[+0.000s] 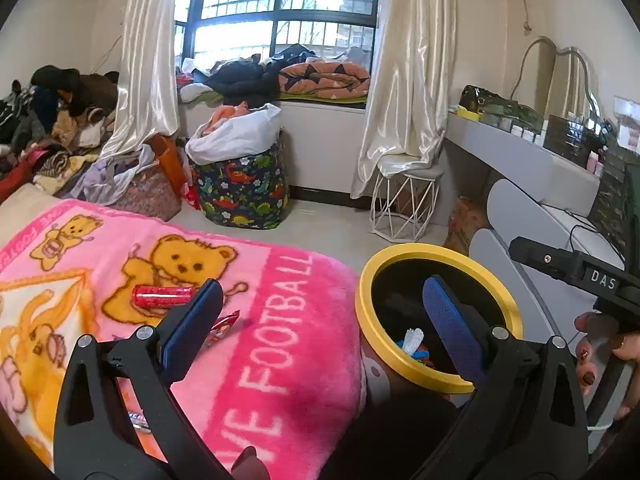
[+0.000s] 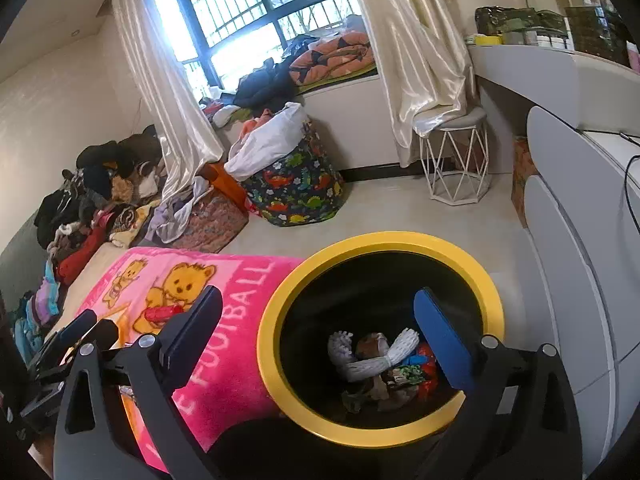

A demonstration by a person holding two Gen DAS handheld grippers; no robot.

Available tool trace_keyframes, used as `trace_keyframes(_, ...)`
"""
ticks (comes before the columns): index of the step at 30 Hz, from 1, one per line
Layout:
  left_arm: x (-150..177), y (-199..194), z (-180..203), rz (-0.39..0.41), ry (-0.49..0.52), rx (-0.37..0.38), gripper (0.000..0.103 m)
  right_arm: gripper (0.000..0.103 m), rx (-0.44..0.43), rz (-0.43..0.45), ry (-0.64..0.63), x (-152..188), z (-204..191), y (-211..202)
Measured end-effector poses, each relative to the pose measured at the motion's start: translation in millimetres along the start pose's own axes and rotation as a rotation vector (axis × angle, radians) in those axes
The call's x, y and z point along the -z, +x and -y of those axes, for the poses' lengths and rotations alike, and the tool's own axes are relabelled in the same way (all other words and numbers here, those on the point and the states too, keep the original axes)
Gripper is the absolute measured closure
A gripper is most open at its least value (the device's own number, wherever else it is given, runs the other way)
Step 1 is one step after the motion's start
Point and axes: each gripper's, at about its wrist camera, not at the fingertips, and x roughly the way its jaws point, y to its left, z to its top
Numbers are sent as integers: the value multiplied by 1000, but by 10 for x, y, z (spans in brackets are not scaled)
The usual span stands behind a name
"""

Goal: Collect trash
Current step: 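Move both tools back toward the red candy and wrappers on the blanket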

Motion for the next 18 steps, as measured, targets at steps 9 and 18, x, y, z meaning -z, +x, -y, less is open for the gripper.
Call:
trace_keyframes(9,4,-66,-171,11,-3,-33,11,9,-19,-7,-19,-1,-130,37)
trace_keyframes(18,37,-119,-434,17,-41,-70,11,9,-39,-19,-59,-12,-327,90)
